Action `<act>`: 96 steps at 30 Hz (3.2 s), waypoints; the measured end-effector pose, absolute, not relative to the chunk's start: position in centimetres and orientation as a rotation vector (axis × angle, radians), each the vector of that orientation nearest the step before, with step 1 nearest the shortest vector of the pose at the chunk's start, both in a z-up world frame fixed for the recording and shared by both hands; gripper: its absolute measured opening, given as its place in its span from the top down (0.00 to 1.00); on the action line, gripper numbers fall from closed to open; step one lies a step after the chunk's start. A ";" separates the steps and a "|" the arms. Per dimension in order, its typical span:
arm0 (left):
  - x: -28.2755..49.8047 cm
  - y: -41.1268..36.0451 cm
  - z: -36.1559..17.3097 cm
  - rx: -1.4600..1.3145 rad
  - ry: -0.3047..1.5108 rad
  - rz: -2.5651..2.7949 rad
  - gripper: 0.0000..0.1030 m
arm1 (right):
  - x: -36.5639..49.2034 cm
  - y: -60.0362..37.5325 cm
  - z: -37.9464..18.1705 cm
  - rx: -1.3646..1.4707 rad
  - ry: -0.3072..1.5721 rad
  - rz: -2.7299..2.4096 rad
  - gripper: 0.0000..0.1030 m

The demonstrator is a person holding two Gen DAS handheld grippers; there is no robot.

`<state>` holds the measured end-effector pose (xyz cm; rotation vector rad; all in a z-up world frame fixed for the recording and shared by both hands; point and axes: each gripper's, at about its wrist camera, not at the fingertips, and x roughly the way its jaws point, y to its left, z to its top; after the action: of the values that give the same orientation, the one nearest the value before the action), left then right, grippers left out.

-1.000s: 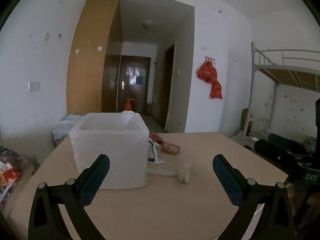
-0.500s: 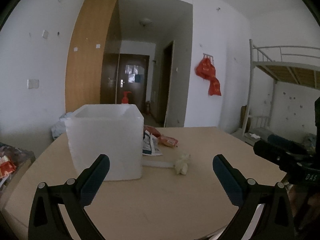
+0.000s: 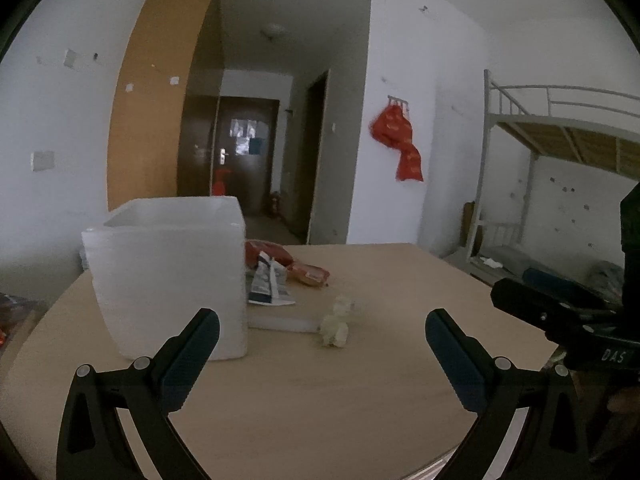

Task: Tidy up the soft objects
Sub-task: 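Move the open left tool down toward the pale green plastic bag, then close the left tool on the pale green plastic bag, then lift the green plastic bag with the left tool toward the foam box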

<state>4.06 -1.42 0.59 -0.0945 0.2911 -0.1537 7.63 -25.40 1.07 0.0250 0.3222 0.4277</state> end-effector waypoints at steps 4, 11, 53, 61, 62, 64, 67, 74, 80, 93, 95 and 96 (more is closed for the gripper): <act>5.1 -2.0 0.3 -0.099 0.304 -0.171 0.00 | 8.4 -26.0 0.8 0.031 0.337 0.408 0.00; 6.9 -2.7 -0.2 -0.098 0.336 -0.207 0.00 | 9.6 -26.9 0.4 0.041 0.360 0.384 0.00; 22.4 -5.9 -5.0 -0.146 0.714 -0.274 0.09 | 19.6 -29.2 -2.8 0.084 0.536 0.373 0.00; 23.9 -6.6 -6.2 -0.112 0.768 -0.249 0.21 | 20.5 -29.3 -3.3 0.089 0.555 0.406 0.00; 24.0 -6.7 -6.3 -0.107 0.773 -0.248 0.23 | 20.6 -29.3 -3.3 0.090 0.557 0.409 0.00; 24.2 -6.9 -6.5 -0.100 0.784 -0.243 0.26 | 20.8 -29.5 -3.3 0.092 0.559 0.413 0.00; 24.5 -7.0 -6.9 -0.093 0.807 -0.232 0.29 | 21.0 -29.6 -3.4 0.098 0.562 0.417 0.00; 24.7 -7.4 -7.2 -0.080 0.822 -0.226 0.61 | 21.4 -29.8 -3.8 0.114 0.578 0.418 0.00; 24.7 -7.4 -7.5 -0.071 0.834 -0.227 0.83 | 21.6 -29.9 -3.9 0.114 0.585 0.418 0.00; 23.3 -8.2 -6.2 -0.032 0.765 -0.251 0.84 | 21.2 -30.0 -3.7 0.112 0.577 0.409 0.00; 23.0 -8.1 -6.0 -0.031 0.756 -0.251 0.84 | 21.2 -30.0 -3.7 0.111 0.577 0.410 0.00; 22.8 -8.1 -5.8 -0.031 0.750 -0.250 0.84 | 21.2 -30.0 -3.7 0.109 0.577 0.411 0.00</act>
<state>22.82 -8.07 -5.78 -0.0315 0.7501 -0.2499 21.18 -29.97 -3.65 0.1093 0.5772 0.4113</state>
